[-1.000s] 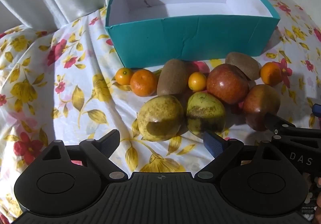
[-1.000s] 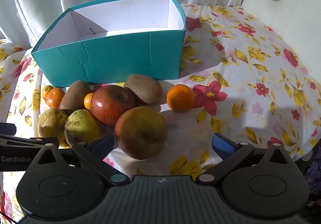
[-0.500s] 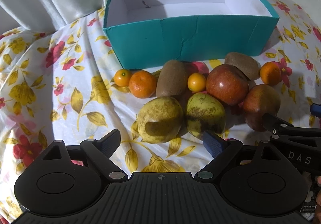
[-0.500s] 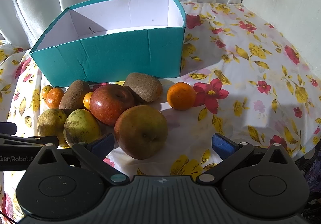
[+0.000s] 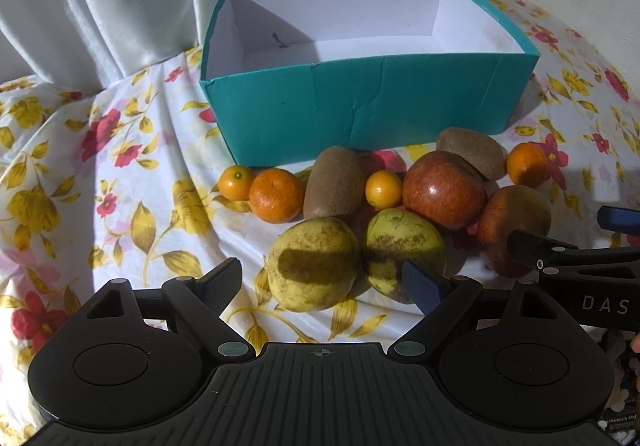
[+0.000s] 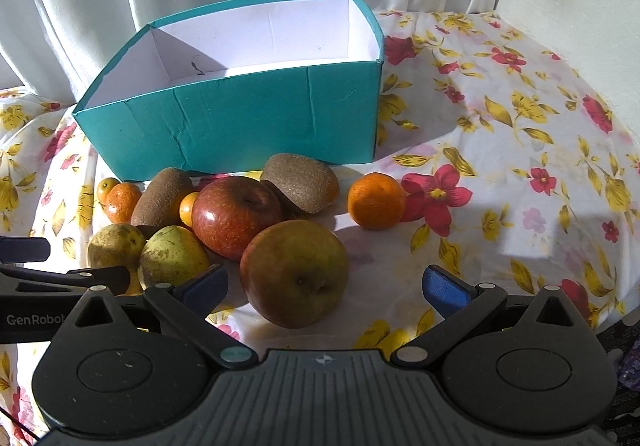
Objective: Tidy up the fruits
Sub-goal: 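Reach the left tool to a green pear while the right tool reaches a large apple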
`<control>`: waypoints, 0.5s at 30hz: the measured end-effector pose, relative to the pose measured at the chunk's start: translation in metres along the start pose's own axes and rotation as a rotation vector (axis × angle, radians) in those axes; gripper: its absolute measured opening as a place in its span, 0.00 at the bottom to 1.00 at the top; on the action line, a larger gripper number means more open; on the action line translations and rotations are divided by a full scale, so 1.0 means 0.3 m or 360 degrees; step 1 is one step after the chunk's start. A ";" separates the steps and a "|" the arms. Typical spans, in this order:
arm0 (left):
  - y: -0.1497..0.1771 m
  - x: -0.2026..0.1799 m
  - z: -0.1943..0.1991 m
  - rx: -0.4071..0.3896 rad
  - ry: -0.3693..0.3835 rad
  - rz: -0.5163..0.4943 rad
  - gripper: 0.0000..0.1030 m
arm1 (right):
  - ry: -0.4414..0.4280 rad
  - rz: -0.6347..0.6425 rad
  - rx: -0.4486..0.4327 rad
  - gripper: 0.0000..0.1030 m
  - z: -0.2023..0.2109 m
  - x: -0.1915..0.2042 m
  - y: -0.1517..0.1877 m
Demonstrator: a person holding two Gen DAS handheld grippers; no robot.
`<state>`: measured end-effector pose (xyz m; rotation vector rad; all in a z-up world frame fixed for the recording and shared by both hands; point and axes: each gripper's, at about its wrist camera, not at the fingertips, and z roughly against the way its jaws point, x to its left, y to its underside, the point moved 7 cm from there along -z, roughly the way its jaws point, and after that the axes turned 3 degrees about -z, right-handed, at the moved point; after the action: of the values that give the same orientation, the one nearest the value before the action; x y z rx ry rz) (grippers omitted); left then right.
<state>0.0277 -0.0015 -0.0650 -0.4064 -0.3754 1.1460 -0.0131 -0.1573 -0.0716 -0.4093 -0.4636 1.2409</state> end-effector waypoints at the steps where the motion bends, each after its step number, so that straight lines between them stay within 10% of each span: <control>1: 0.002 0.000 0.003 -0.0039 0.0012 0.0003 0.89 | -0.0017 -0.0001 -0.0007 1.00 -0.001 -0.001 0.001; 15: 0.070 0.030 -0.048 -0.0192 0.0073 -0.0011 0.80 | -0.0251 0.0137 -0.0344 1.00 -0.013 -0.012 0.047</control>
<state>0.0214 0.0127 -0.0872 -0.5359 -0.4069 1.1087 -0.0232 -0.1571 -0.0830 -0.5207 -0.7250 1.3170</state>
